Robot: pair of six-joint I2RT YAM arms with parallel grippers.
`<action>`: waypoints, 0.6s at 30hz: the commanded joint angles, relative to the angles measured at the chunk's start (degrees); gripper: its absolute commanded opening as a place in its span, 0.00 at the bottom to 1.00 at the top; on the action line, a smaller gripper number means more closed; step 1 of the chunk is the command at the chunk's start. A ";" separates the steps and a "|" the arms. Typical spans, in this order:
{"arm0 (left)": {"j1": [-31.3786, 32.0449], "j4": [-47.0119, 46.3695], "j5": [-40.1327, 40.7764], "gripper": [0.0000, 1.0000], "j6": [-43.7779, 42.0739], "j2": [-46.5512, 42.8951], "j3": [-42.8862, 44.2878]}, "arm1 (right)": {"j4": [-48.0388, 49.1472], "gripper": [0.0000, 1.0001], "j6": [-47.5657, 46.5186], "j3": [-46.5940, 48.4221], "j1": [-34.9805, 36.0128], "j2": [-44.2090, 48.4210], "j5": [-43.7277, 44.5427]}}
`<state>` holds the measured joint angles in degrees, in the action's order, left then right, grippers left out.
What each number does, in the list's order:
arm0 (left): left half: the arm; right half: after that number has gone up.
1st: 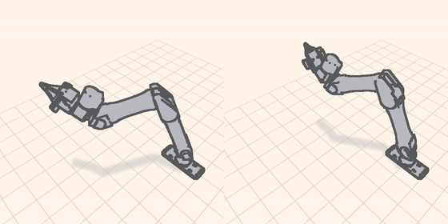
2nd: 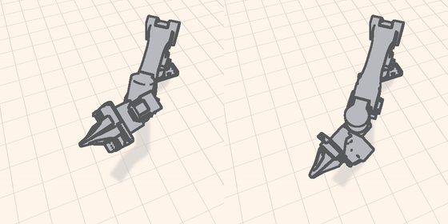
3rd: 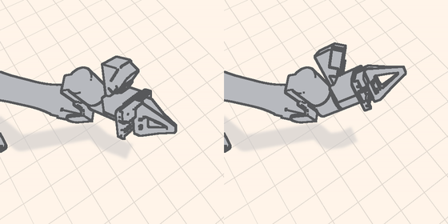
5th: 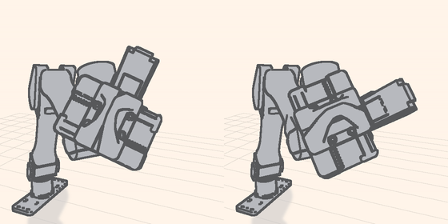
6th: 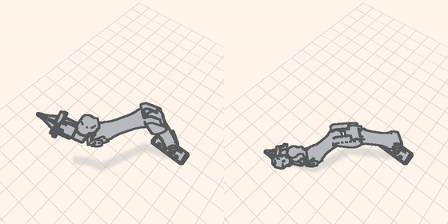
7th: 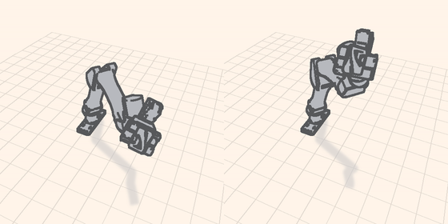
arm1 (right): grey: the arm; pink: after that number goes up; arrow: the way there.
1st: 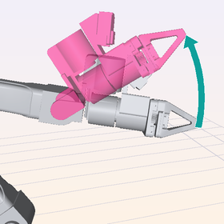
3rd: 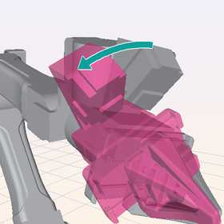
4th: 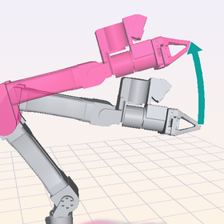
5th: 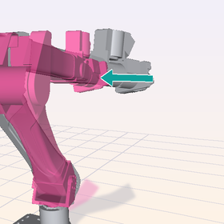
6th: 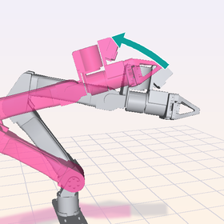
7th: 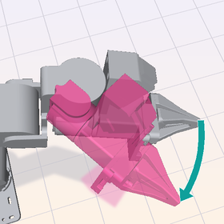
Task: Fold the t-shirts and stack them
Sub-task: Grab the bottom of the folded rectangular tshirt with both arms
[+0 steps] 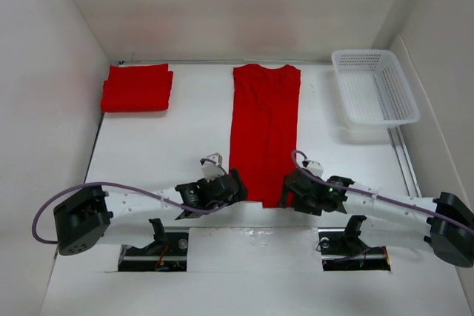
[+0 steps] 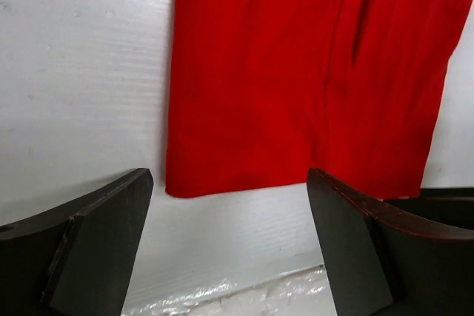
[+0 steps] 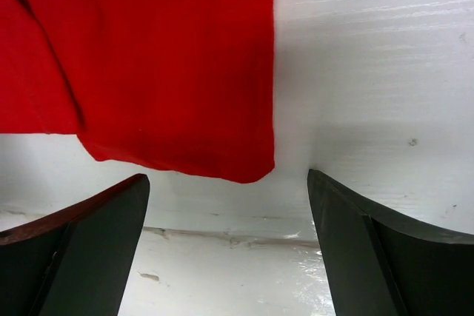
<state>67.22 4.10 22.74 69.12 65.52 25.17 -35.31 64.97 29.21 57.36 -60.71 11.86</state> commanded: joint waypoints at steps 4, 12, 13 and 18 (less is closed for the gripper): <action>-1.48 -0.49 -0.51 0.73 -1.62 6.72 2.43 | 2.53 0.82 3.32 0.76 0.91 -0.03 2.21; -1.48 -1.11 -1.12 0.38 -1.62 7.87 2.43 | 3.92 0.49 4.55 0.15 0.91 0.50 4.49; -1.48 -1.11 -1.12 0.36 -1.62 7.87 1.82 | 4.45 0.48 4.55 -0.38 0.91 0.50 4.49; -1.48 -1.11 -1.12 0.21 -1.10 7.35 1.29 | 6.12 0.37 6.48 -1.00 0.91 -2.74 5.63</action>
<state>65.87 0.97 21.87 67.90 73.03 27.46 -32.32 69.32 29.04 57.82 -61.93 15.31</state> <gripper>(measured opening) 0.227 0.387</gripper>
